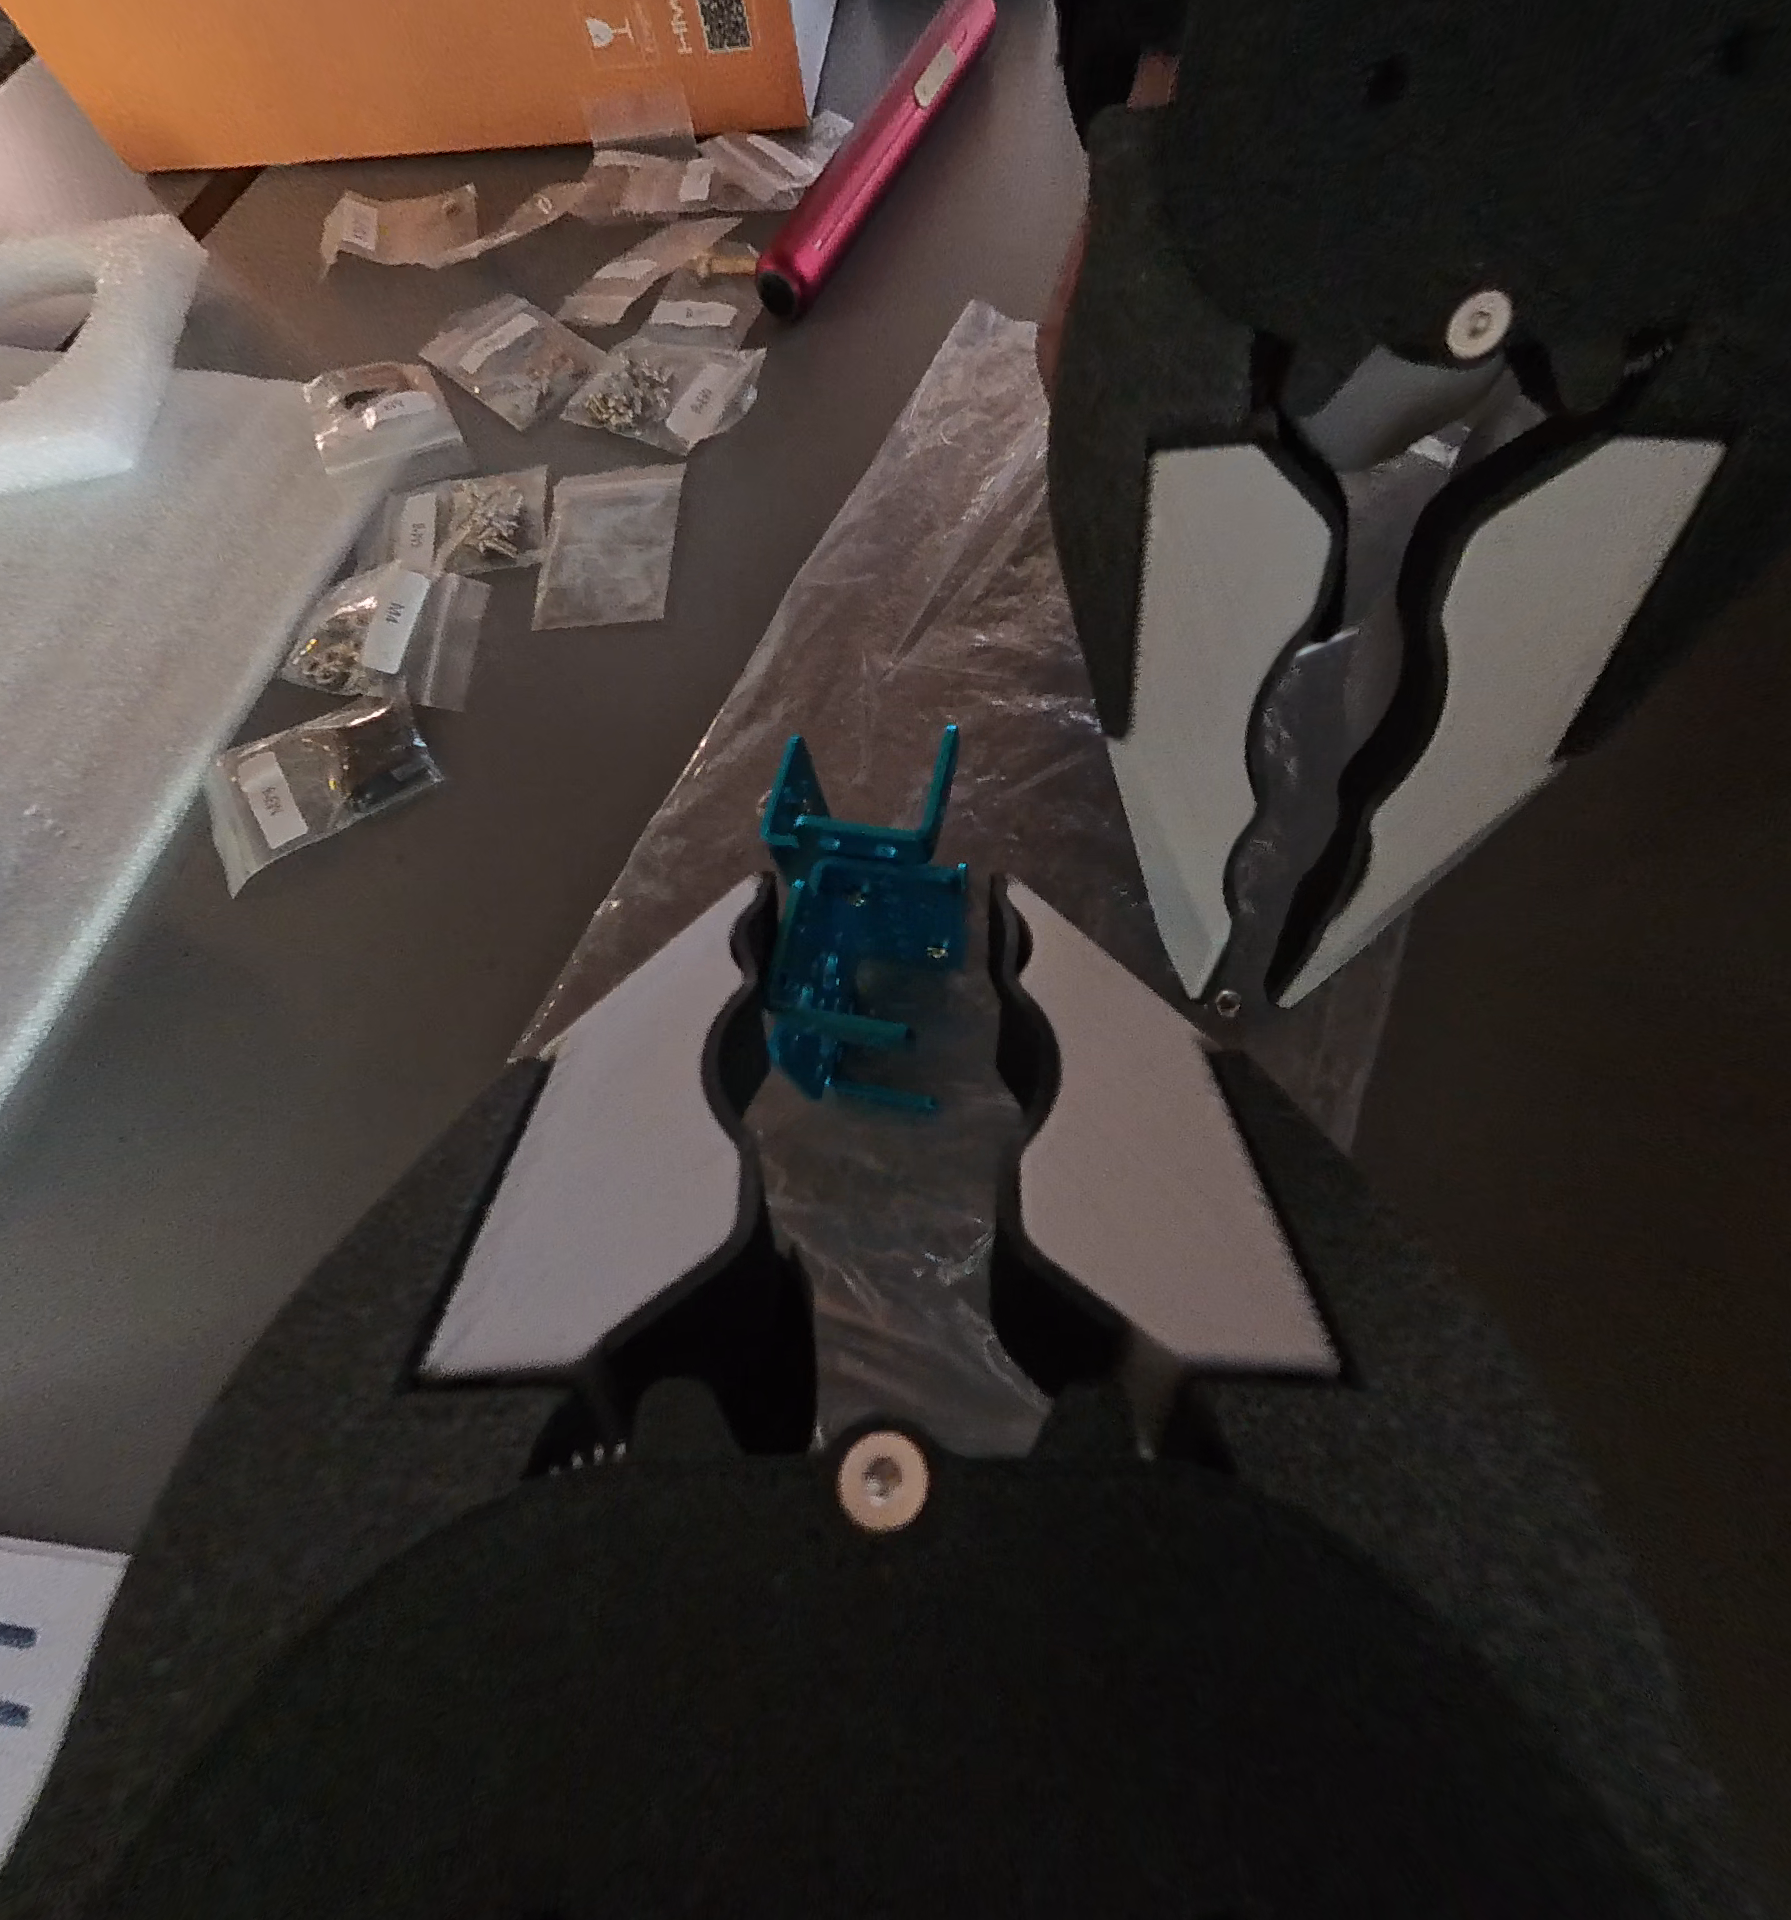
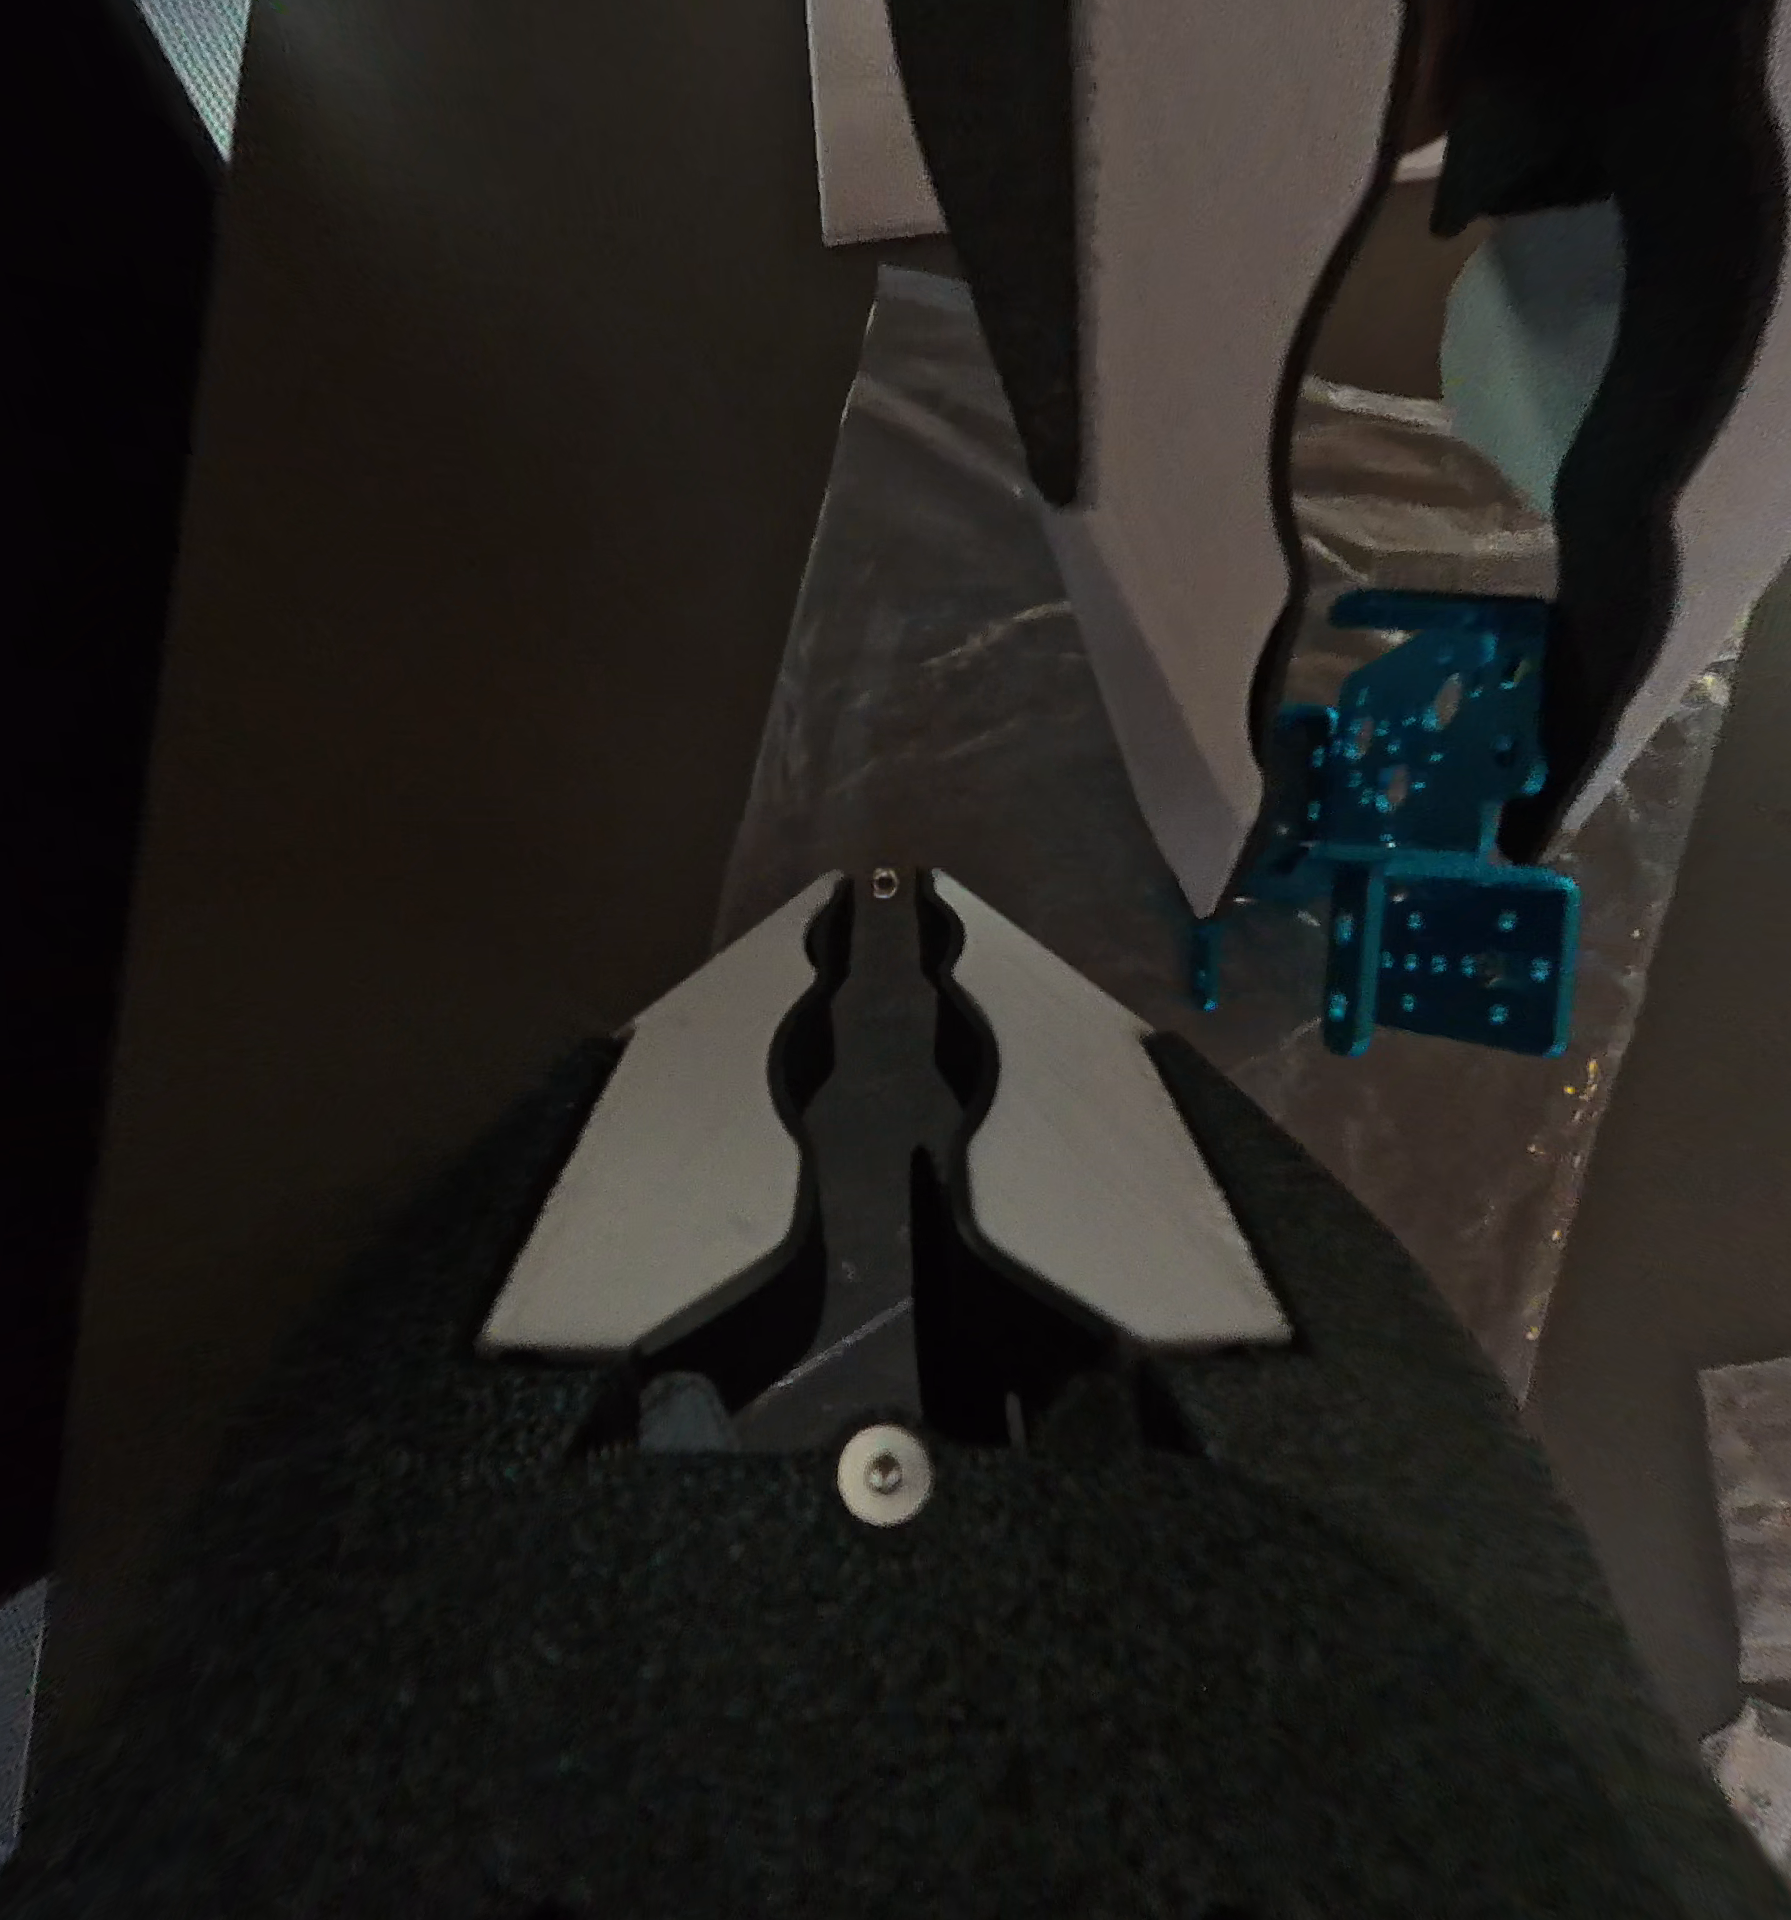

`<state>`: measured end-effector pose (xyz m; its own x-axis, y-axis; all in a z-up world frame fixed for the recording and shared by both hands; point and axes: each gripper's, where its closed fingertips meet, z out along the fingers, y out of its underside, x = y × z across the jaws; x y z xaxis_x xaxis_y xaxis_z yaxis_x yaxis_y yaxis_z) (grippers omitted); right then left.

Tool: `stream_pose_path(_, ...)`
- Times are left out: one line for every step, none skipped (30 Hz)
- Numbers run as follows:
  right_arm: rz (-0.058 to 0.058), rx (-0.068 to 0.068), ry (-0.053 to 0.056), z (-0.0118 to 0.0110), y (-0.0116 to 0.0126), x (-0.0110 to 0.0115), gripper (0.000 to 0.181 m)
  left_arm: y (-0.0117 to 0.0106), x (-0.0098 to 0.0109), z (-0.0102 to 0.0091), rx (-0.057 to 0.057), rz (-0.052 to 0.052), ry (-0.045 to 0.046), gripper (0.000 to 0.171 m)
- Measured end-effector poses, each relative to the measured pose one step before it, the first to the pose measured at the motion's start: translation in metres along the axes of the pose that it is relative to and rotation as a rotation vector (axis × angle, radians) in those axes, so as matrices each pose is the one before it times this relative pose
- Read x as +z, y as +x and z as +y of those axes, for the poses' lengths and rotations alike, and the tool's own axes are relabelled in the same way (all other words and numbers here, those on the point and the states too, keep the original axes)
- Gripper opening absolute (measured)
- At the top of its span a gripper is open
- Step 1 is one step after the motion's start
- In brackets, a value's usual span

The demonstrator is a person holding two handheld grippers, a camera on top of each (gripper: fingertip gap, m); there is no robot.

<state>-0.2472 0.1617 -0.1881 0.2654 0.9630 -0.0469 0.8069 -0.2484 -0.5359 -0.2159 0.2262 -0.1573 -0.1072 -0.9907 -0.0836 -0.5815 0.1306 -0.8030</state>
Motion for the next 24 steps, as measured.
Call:
stream_pose_path(-0.0057,-0.0104,-0.0177,-0.00020,-0.00065,0.00082,0.010,-0.00042,-0.00011,0.00099,0.0028,-0.0030,-0.00208,0.040)
stream_pose_path(0.0066,-0.0120,-0.0181,0.00021,0.00131,0.00084,0.010,0.00046,0.00002,0.00110,0.0029,0.0011,-0.00199,0.040)
stream_pose_path(0.0004,-0.0135,-0.0244,0.00149,0.00049,0.00124,0.009,0.00095,0.00017,0.00132,0.0001,0.0046,-0.00264,0.040)
stream_pose_path(-0.0075,-0.0106,-0.0253,0.00173,-0.00057,0.00135,0.009,0.00073,0.00002,0.00132,-0.0003,0.0026,-0.00140,0.040)
stream_pose_path(-0.0035,-0.0055,-0.0106,-0.00011,0.00030,0.00018,0.009,0.00007,-0.00013,0.00135,-0.0002,-0.0007,-0.00156,0.040)
stream_pose_path(-0.0095,-0.0053,-0.0125,0.00065,-0.00073,-0.00001,0.009,0.00015,-0.00038,0.00116,-0.0012,0.0007,0.00010,0.040)
stream_pose_path(-0.0023,-0.0076,-0.0058,-0.00017,0.00011,-0.00015,0.009,0.00026,-0.00080,0.00070,-0.0031,0.0012,0.00192,0.040)
stream_pose_path(0.0021,-0.0072,-0.0075,0.00007,0.00056,0.00017,0.009,0.00019,-0.00101,0.00011,-0.0031,0.0018,0.00331,0.040)
stream_pose_path(-0.0021,-0.0057,-0.0065,-0.00016,-0.00034,0.00018,0.009,0.00046,-0.00102,0.00003,-0.0021,0.0043,0.00290,0.040)
stream_pose_path(0.0005,-0.0069,-0.0090,0.00006,-0.00001,-0.00006,0.009,0.00057,-0.00095,0.00027,-0.0014,0.0055,0.00084,0.040)
stream_pose_path(0.0018,-0.0067,-0.0077,-0.00027,-0.00006,0.00009,0.009,-0.00025,-0.00067,0.00042,0.0004,0.0014,-0.00024,0.040)
stream_pose_path(-0.0001,-0.0044,-0.0070,-0.00014,-0.00025,0.00024,0.008,-0.00058,-0.00045,0.00028,0.0039,-0.0020,0.00058,0.040)
stream_pose_path(-0.0013,-0.0037,-0.0065,-0.00019,-0.00034,0.00015,0.009,0.00002,-0.00006,0.00079,0.0058,0.0011,-0.00174,0.040)
stream_pose_path(-0.0007,-0.0022,-0.0072,0.00002,0.00007,0.00003,0.009,0.00024,0.00021,0.00107,0.0044,0.0016,-0.00436,0.040)
stream_pose_path(-0.0037,0.0003,-0.0076,0.00011,-0.00021,-0.00003,0.009,0.00009,0.00020,0.00078,0.0037,-0.0013,-0.00265,0.039)
stream_pose_path(-0.0053,-0.0010,-0.0074,0.00024,-0.00032,0.00012,0.009,0.00047,0.00024,0.00058,0.0050,0.0000,-0.00256,0.039)
stream_pose_path(-0.0053,-0.0034,-0.0083,0.00019,-0.00038,0.00002,0.009,0.00047,0.00018,0.00089,0.0058,-0.0004,-0.00435,0.038)
stream_pose_path(-0.0036,-0.0061,-0.0116,0.00041,-0.00028,-0.00012,0.008,0.00016,-0.00003,0.00041,0.0055,-0.0019,-0.00269,0.037)
stream_pose_path(-0.0009,-0.0071,-0.0133,0.00038,-0.00008,0.00007,0.008,0.00028,-0.00034,0.00025,0.0039,0.0000,-0.00066,0.037)
stream_pose_path(0.0006,-0.0067,-0.0145,0.00030,0.00008,-0.00006,0.007,0.00012,-0.00028,-0.00005,0.0015,0.0006,0.00134,0.037)
stream_pose_path(0.0007,-0.0057,-0.0134,0.00025,0.00005,0.00006,0.005,-0.00026,-0.00053,-0.00023,-0.0001,-0.0010,0.00316,0.037)
stream_pose_path(-0.0001,-0.0053,-0.0083,-0.00005,-0.00011,0.00005,0.004,-0.00005,-0.00033,-0.00013,0.0010,0.0006,0.00162,0.037)
stream_pose_path(-0.0008,-0.0012,-0.0024,-0.00001,-0.00008,0.00005,0.004,0.00010,-0.00026,0.00022,0.0035,0.0012,0.00099,0.036)
stream_pose_path(-0.0007,-0.0006,0.0008,0.00005,-0.00012,-0.00010,0.002,-0.00016,-0.00042,-0.00010,0.0051,-0.0021,0.00259,0.036)
